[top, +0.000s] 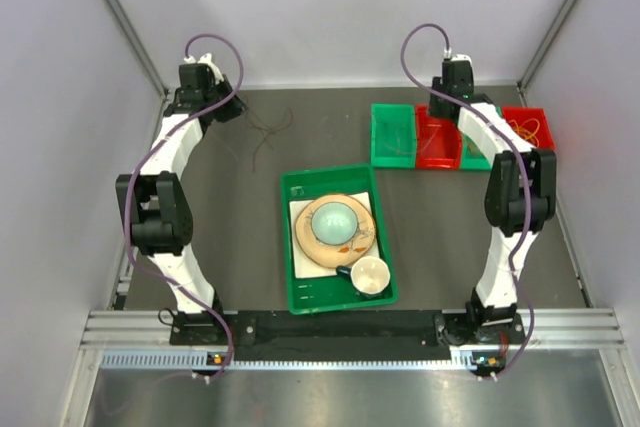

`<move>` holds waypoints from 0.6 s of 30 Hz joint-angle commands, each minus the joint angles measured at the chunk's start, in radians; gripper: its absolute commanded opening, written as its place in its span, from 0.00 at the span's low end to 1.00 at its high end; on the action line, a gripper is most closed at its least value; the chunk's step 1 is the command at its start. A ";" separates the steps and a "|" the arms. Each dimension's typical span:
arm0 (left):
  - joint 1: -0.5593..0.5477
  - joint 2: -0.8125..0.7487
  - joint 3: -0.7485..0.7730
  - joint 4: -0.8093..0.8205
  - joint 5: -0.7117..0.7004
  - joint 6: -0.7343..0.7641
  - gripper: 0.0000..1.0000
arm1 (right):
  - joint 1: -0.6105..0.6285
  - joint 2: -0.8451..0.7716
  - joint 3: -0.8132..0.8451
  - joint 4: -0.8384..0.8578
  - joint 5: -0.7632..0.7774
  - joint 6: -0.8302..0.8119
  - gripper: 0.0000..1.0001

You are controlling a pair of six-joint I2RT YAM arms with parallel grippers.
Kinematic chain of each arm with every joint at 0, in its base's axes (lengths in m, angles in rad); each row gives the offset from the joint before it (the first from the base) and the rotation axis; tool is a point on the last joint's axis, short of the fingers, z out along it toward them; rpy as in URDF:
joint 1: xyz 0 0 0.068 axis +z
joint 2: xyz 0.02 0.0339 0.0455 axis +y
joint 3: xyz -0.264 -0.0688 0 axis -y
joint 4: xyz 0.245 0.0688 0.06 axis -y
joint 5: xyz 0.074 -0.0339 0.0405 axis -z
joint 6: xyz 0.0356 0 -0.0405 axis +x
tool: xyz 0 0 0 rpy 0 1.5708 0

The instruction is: Untangle the cables

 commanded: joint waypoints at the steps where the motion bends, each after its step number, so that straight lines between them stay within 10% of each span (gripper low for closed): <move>1: -0.001 0.001 0.030 0.017 0.011 0.008 0.00 | -0.019 0.008 0.021 0.036 0.025 0.016 0.56; 18: -0.005 -0.027 0.004 0.027 -0.009 0.010 0.00 | 0.157 -0.118 -0.040 0.011 -0.075 -0.184 0.54</move>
